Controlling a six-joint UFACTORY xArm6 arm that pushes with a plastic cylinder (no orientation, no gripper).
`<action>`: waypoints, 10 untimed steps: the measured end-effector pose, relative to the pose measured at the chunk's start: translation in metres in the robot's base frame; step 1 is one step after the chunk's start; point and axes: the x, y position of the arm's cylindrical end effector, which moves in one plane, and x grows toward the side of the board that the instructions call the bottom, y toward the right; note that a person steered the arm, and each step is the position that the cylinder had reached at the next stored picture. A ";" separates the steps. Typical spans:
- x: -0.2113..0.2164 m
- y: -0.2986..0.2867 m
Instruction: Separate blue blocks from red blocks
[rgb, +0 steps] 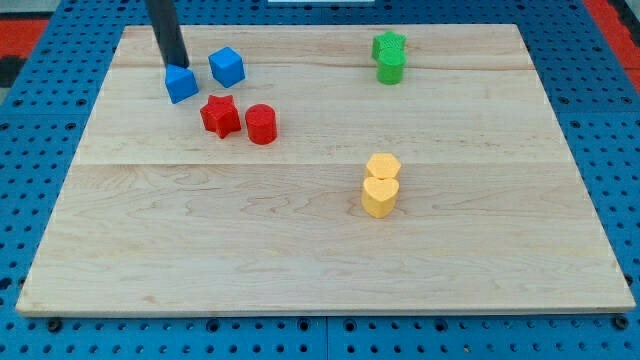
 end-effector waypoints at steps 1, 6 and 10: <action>0.025 -0.018; 0.068 0.058; 0.078 0.120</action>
